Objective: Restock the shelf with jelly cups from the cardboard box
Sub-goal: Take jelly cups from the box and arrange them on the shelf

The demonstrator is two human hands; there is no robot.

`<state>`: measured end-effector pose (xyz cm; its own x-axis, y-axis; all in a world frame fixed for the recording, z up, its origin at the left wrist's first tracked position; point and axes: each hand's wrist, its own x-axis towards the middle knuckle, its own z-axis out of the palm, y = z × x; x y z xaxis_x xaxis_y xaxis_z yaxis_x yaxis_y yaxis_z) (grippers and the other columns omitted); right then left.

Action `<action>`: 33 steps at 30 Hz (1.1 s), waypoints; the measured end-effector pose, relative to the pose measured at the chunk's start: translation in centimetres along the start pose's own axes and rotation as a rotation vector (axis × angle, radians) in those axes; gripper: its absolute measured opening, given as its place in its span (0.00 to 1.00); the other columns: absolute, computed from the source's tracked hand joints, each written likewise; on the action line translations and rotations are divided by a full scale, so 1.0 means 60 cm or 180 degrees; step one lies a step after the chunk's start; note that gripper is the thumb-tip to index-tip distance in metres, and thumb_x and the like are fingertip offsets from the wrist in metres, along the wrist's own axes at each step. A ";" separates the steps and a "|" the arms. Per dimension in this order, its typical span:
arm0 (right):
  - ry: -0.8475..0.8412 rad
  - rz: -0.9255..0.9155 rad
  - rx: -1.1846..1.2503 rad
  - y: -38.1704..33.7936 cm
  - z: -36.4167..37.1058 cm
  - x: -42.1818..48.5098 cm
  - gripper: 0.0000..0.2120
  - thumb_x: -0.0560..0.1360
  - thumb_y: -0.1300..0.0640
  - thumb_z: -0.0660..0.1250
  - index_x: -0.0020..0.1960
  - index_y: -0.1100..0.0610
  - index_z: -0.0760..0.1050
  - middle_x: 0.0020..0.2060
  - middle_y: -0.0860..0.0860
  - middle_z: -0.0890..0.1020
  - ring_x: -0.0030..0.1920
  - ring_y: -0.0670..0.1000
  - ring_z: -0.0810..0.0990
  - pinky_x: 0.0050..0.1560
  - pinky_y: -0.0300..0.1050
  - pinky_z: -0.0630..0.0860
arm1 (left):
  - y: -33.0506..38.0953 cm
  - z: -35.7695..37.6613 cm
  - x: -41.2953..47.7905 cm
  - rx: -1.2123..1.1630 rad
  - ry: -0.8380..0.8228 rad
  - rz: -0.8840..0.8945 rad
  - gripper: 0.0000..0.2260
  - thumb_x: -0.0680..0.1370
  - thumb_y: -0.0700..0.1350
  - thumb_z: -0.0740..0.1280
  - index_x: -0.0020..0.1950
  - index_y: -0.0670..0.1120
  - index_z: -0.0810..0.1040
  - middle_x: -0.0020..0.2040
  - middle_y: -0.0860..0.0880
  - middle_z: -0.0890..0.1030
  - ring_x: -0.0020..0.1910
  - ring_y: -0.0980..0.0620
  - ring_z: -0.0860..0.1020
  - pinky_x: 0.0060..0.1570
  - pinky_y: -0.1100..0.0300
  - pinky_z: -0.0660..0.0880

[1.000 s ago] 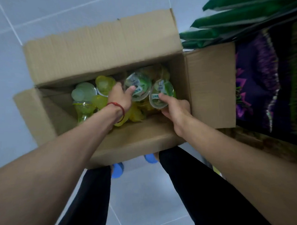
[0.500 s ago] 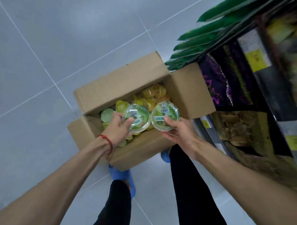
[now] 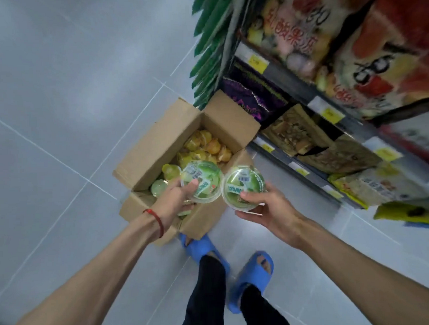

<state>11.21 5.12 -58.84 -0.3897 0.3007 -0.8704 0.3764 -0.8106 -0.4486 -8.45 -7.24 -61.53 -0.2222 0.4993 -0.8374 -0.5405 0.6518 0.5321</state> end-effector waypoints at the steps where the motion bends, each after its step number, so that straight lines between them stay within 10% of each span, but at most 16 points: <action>1: -0.0022 -0.0045 0.0039 0.001 -0.010 -0.019 0.22 0.75 0.64 0.72 0.68 0.54 0.76 0.58 0.56 0.86 0.57 0.56 0.86 0.59 0.55 0.82 | 0.003 0.011 -0.014 0.0057 -0.0038 0.0029 0.16 0.77 0.50 0.69 0.63 0.49 0.75 0.59 0.49 0.82 0.57 0.49 0.80 0.48 0.55 0.74; 13: 0.0174 -0.0765 0.0327 0.030 -0.137 -0.281 0.24 0.70 0.55 0.72 0.63 0.63 0.73 0.40 0.56 0.80 0.35 0.53 0.81 0.40 0.50 0.82 | 0.026 0.218 -0.240 -0.0467 -0.0451 0.0407 0.27 0.71 0.32 0.71 0.67 0.38 0.65 0.60 0.37 0.80 0.49 0.40 0.84 0.39 0.54 0.82; 19: 0.0152 -0.1421 0.0350 0.005 -0.187 -0.452 0.13 0.79 0.59 0.66 0.62 0.51 0.71 0.57 0.59 0.82 0.51 0.62 0.86 0.43 0.56 0.83 | 0.062 0.318 -0.386 -0.0433 -0.0968 0.0738 0.25 0.74 0.32 0.67 0.68 0.48 0.70 0.60 0.40 0.81 0.54 0.38 0.83 0.46 0.50 0.82; 27: 0.0431 -0.1866 0.0230 -0.057 -0.217 -0.643 0.09 0.76 0.57 0.68 0.55 0.55 0.77 0.37 0.51 0.83 0.31 0.50 0.78 0.24 0.38 0.69 | 0.121 0.427 -0.553 0.0031 -0.1187 0.0968 0.33 0.66 0.32 0.73 0.67 0.47 0.67 0.66 0.37 0.73 0.55 0.34 0.81 0.39 0.51 0.82; 33: 0.0789 -0.2113 -0.0024 -0.111 -0.229 -0.753 0.24 0.65 0.47 0.70 0.58 0.54 0.72 0.42 0.53 0.81 0.28 0.50 0.76 0.23 0.38 0.64 | 0.177 0.485 -0.662 0.0220 -0.1481 0.1043 0.15 0.76 0.35 0.67 0.63 0.39 0.74 0.53 0.38 0.82 0.45 0.36 0.83 0.32 0.57 0.81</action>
<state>37.89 3.83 -19.34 -0.3364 0.8364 -0.4327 0.1316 -0.4132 -0.9011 18.25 -3.57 -18.99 0.0198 0.8701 -0.4925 -0.4459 0.4486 0.7746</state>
